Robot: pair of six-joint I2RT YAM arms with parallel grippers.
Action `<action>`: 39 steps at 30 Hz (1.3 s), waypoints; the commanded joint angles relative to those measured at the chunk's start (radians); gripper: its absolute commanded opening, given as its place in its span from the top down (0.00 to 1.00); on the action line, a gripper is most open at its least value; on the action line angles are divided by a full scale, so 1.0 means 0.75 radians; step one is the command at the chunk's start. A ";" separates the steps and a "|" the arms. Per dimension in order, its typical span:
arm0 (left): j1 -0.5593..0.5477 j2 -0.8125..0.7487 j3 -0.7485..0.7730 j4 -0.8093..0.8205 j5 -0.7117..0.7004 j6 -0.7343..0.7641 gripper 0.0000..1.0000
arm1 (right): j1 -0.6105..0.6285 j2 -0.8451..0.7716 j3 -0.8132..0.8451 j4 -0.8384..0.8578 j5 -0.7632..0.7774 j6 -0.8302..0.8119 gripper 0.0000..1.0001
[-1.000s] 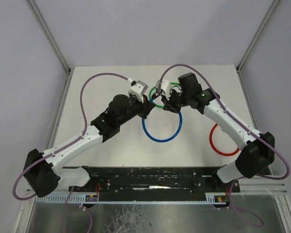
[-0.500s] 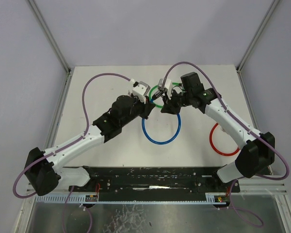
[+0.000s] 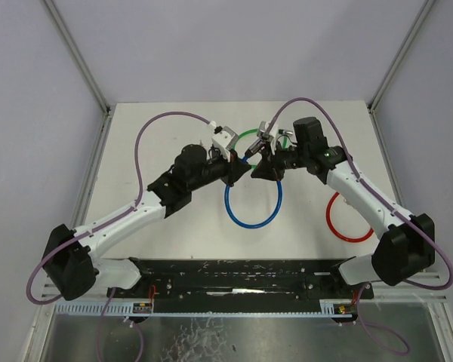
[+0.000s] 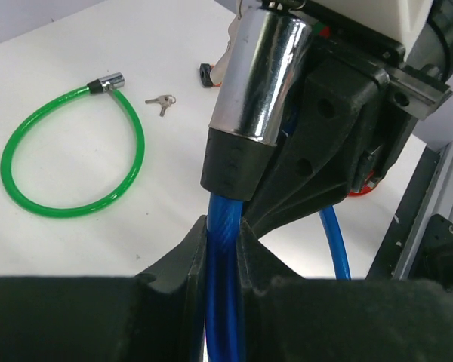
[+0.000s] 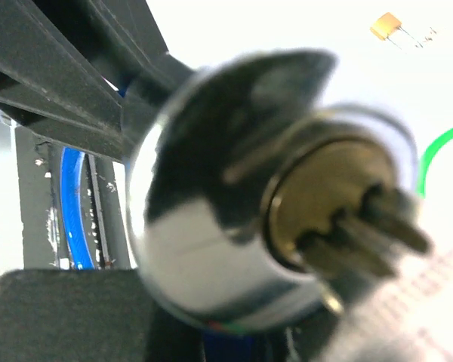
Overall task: Lock with the key
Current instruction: Lock the lock.
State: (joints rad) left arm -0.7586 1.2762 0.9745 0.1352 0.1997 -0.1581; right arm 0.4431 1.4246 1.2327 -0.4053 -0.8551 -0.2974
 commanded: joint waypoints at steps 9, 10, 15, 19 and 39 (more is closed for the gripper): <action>-0.020 0.298 -0.072 0.221 -0.193 0.569 1.00 | 0.003 0.010 -0.356 0.987 0.001 -0.094 1.00; -0.021 0.313 -0.081 0.256 -0.200 0.609 1.00 | 0.003 0.031 -0.369 1.044 0.020 -0.103 1.00; -0.023 0.370 -0.139 0.474 -0.346 0.796 1.00 | 0.003 0.143 -0.369 1.228 0.036 -0.115 1.00; -0.021 0.384 -0.156 0.616 -0.420 0.934 1.00 | 0.003 0.215 -0.295 1.244 0.020 -0.096 1.00; -0.122 0.483 -0.496 1.264 -0.581 1.296 1.00 | 0.004 0.326 -0.731 2.038 -0.084 -0.122 0.76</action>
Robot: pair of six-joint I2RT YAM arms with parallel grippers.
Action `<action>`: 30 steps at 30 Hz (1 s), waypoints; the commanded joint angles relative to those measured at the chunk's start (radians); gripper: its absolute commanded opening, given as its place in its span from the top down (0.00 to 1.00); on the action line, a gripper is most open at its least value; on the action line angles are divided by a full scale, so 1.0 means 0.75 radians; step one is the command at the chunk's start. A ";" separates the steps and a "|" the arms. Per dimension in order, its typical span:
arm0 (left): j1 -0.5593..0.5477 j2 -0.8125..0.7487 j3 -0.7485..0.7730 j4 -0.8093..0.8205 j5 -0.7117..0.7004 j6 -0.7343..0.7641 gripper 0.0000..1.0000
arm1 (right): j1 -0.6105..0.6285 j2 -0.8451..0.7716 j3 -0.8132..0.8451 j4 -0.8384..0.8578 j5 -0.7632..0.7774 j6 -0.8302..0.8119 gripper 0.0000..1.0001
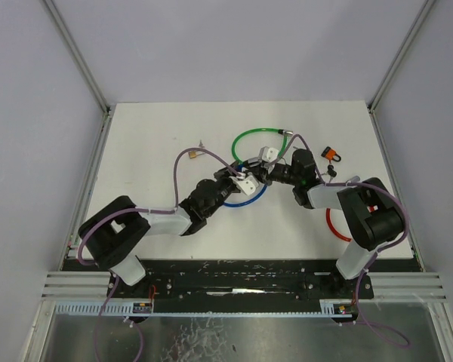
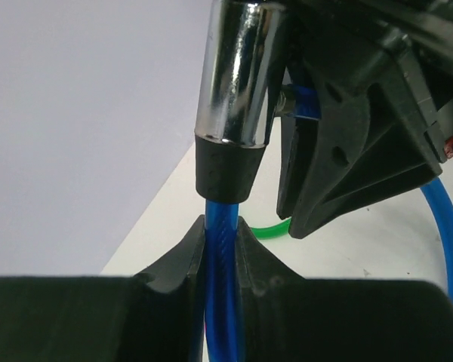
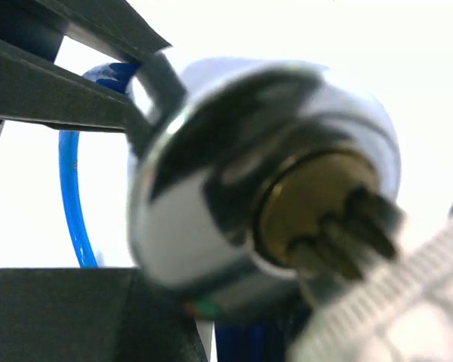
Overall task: Lock with the key
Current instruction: Lock the lock.
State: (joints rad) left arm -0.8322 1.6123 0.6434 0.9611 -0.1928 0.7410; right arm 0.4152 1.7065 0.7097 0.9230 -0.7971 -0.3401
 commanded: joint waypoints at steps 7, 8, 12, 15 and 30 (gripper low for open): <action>-0.037 0.025 -0.117 0.200 -0.114 0.073 1.00 | 0.040 -0.112 -0.105 0.241 -0.159 -0.127 0.60; -0.036 0.023 -0.122 0.204 -0.118 0.066 1.00 | 0.041 -0.122 -0.114 0.231 -0.157 -0.138 0.57; -0.037 0.013 -0.129 0.202 -0.117 0.060 1.00 | 0.039 -0.180 -0.148 0.138 -0.136 -0.212 0.48; -0.036 0.007 -0.132 0.199 -0.118 0.056 1.00 | 0.020 -0.227 -0.167 0.057 -0.111 -0.240 0.43; -0.037 -0.034 -0.151 0.169 -0.098 -0.009 1.00 | -0.172 -0.448 -0.213 -0.376 -0.072 -0.253 0.37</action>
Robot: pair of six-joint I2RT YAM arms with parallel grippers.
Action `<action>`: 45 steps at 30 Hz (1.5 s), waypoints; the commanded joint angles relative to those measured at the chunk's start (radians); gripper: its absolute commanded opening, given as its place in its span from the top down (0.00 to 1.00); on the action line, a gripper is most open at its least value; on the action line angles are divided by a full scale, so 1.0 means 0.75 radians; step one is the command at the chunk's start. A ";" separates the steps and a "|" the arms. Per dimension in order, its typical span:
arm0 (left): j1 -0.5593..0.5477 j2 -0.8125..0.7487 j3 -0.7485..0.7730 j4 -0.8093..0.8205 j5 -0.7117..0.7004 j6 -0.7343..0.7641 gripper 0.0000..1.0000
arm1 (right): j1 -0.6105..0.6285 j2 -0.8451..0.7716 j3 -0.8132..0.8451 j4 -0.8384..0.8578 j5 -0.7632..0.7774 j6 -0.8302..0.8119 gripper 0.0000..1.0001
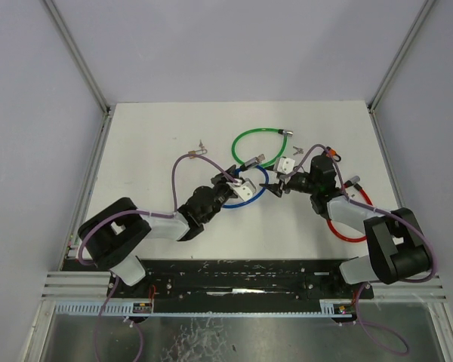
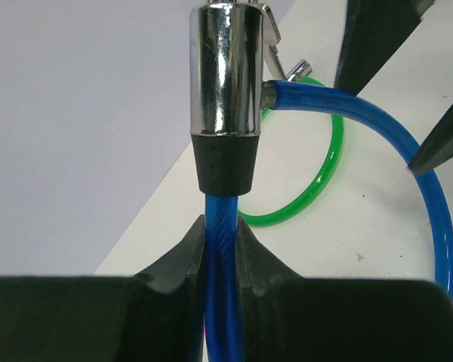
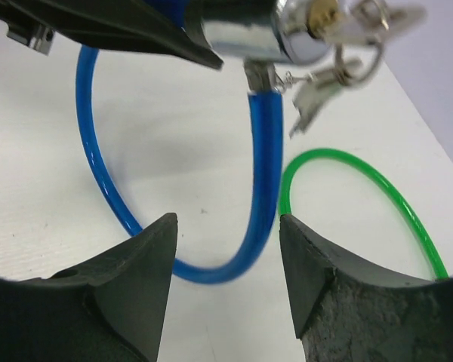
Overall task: Lock with the key
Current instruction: Lock the lock.
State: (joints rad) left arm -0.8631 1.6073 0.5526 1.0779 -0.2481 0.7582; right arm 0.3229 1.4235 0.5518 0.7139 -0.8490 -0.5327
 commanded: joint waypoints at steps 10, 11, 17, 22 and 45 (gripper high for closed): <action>0.005 -0.056 -0.031 -0.023 0.027 -0.053 1.00 | -0.034 0.026 0.095 -0.159 -0.081 -0.020 0.51; 0.005 -0.061 -0.028 -0.030 0.036 -0.054 1.00 | -0.030 0.031 0.103 -0.160 -0.077 -0.016 0.53; 0.004 -0.096 -0.013 -0.091 0.079 -0.060 1.00 | -0.014 0.038 0.135 -0.167 -0.047 -0.024 0.63; 0.005 -0.121 0.004 -0.159 0.095 -0.069 1.00 | -0.014 0.057 0.169 -0.180 0.027 -0.001 0.62; 0.005 -0.036 0.065 -0.317 0.094 -0.037 1.00 | -0.015 -0.077 0.142 -0.287 -0.368 0.122 1.00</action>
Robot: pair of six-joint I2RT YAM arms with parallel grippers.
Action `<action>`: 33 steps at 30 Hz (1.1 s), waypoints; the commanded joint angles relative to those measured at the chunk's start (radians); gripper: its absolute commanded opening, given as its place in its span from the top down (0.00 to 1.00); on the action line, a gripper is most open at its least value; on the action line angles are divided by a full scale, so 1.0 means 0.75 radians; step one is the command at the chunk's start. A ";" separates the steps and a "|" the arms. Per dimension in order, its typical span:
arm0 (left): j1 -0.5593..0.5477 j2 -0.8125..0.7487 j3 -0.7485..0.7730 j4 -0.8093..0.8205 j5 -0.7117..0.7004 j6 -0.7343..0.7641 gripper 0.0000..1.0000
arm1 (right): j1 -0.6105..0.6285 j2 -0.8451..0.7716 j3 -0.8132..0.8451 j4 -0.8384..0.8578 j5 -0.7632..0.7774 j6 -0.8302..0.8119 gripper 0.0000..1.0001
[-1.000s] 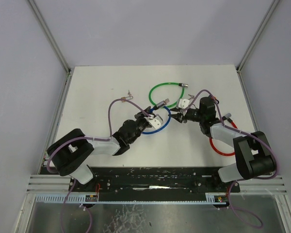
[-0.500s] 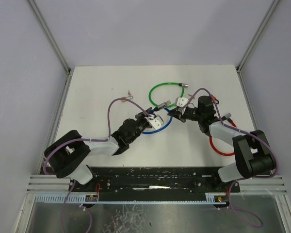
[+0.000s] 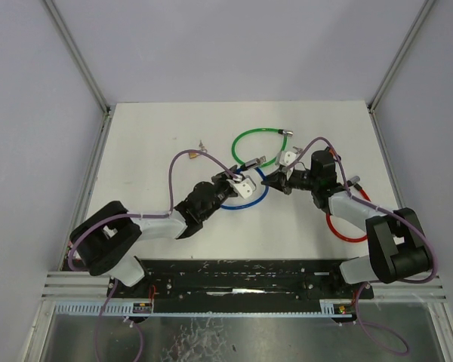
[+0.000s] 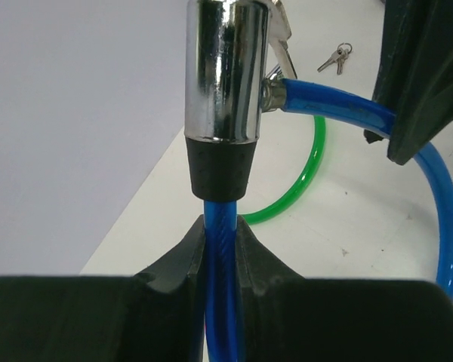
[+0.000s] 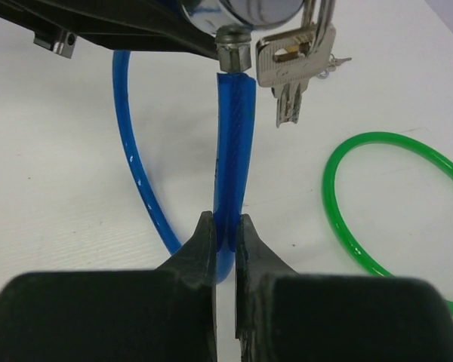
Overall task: Lock with the key
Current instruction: Lock the lock.
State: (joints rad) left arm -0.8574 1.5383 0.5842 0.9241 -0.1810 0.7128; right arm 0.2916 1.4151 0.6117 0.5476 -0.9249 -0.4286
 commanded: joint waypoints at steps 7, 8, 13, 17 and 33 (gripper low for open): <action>-0.001 0.072 0.029 -0.105 0.016 0.022 1.00 | 0.028 -0.063 0.066 -0.123 -0.236 -0.078 0.99; 0.000 0.063 0.026 -0.105 0.025 0.019 1.00 | 0.028 -0.056 0.074 -0.124 -0.190 -0.079 0.97; -0.001 0.014 -0.005 -0.098 0.057 0.019 1.00 | 0.020 -0.024 0.138 -0.256 -0.038 -0.169 0.90; -0.001 -0.017 -0.035 -0.070 0.052 0.016 1.00 | 0.003 -0.051 0.150 -0.378 -0.051 -0.272 0.82; -0.015 -0.038 -0.043 -0.079 0.035 0.008 1.00 | -0.237 -0.185 0.378 -1.313 -0.153 -0.931 0.50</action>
State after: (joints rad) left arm -0.8593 1.5246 0.5716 0.9031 -0.1570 0.7193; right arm 0.2035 1.3190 0.7963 -0.1764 -0.9367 -0.9352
